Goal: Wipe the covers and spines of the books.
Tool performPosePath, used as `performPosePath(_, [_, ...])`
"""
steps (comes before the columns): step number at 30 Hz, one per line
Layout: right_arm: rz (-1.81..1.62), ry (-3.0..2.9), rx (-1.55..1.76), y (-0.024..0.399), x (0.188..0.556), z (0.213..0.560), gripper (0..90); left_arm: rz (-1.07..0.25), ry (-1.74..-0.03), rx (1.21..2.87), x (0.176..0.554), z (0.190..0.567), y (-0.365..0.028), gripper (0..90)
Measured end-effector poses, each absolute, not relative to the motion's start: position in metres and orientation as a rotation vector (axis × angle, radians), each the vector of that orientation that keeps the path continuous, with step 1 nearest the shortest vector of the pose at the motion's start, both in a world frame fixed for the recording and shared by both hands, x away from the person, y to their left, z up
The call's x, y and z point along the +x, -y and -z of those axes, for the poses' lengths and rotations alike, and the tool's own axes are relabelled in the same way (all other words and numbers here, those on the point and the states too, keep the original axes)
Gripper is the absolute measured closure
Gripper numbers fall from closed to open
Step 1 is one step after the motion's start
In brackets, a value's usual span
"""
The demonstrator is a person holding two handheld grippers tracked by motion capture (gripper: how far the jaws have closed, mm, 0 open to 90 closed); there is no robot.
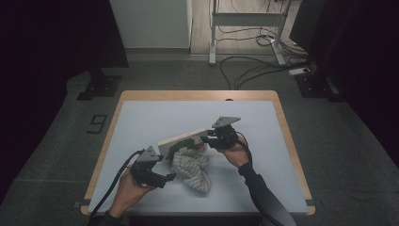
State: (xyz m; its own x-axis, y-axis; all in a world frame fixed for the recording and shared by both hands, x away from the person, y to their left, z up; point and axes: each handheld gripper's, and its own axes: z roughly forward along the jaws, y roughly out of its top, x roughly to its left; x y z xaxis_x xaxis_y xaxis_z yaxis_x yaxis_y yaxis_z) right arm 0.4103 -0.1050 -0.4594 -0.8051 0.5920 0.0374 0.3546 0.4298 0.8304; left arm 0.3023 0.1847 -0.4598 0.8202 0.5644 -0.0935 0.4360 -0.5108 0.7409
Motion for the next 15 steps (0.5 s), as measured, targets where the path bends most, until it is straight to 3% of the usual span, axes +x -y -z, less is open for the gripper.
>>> performPosePath(15, [-1.314, -2.426, 0.811, 0.105, 0.410, 0.460, 60.1, -0.193, -0.665, 2.223, 0.318, 0.481, -0.132, 12.1])
